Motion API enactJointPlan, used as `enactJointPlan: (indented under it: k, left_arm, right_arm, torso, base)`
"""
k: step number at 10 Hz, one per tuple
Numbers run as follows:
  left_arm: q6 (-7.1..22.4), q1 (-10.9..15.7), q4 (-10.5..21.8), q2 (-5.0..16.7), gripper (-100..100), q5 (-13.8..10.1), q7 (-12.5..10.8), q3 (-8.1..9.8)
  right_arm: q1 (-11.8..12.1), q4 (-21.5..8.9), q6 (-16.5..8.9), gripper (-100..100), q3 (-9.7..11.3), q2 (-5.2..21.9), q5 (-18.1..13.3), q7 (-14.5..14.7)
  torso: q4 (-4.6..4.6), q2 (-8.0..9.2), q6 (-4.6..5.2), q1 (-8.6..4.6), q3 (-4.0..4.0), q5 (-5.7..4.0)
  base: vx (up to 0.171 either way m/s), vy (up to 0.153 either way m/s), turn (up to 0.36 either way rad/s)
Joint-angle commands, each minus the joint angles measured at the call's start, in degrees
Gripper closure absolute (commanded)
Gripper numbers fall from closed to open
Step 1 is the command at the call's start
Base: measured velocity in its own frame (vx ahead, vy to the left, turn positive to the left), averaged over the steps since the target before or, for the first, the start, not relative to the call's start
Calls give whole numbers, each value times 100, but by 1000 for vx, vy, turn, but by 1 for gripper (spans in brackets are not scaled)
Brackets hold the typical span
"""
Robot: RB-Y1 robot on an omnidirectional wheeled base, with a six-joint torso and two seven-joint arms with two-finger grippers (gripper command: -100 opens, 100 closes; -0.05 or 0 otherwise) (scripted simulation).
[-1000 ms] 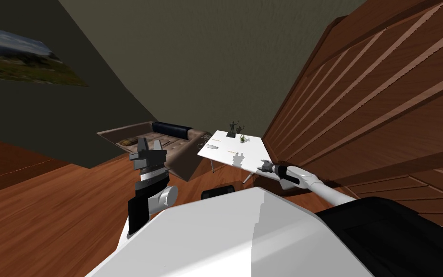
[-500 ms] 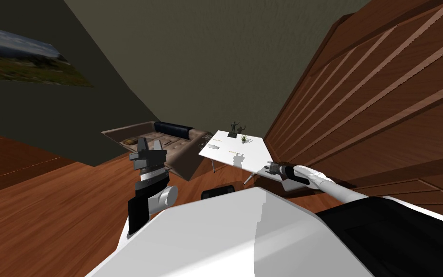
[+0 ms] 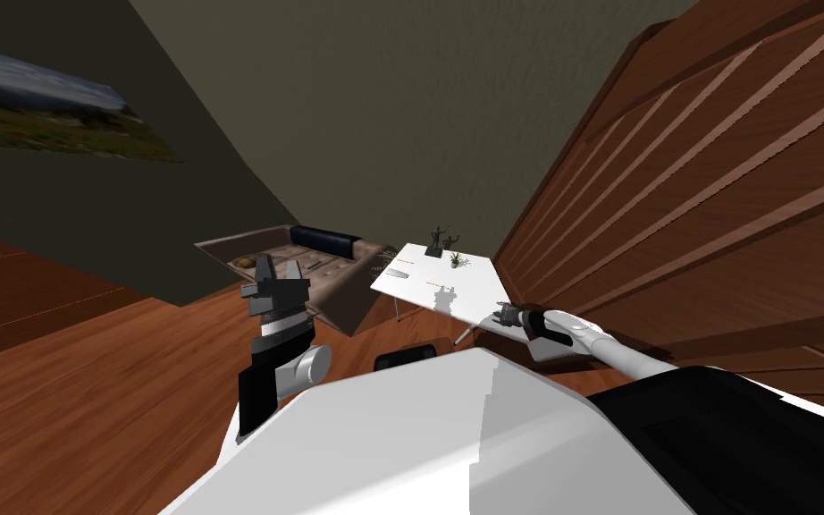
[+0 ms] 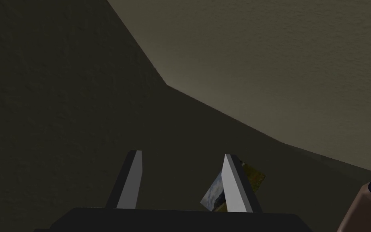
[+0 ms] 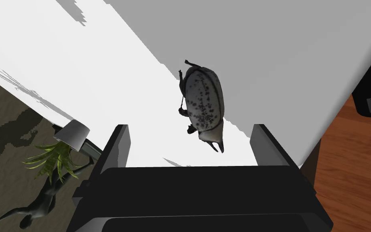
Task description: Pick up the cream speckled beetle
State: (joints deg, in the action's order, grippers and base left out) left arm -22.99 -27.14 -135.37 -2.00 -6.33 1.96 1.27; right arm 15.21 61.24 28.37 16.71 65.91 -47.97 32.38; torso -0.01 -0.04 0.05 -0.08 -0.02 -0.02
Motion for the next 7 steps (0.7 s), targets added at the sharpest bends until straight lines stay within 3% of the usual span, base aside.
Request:
enactJointPlan:
  k: [1,5,6,7]
  left_arm:
    - [0,0,0,0,0,0,0,0]
    - [0,0,0,0,0,0,0,0]
    - [0,0,0,0,0,0,0,0]
    - [0,0,0,0,0,0,0,0]
  right_arm:
    - [0,0,0,100,0,0,0,0]
    - [-4,4,0,100,-4,5,0,3]
    - [-4,4,0,0,-4,4,0,3]
    - [30,83,107,100,-47,174,29,-65]
  torso:
    - [0,0,0,0,0,0]
    - [-1,8,3,2,3,-2]
    - [-1,8,3,3,4,-2]
    - [-1,8,3,3,4,-2]
  base:
    - [0,0,0]
    - [0,0,0]
    - [0,0,0]
    - [-34,21,-93]
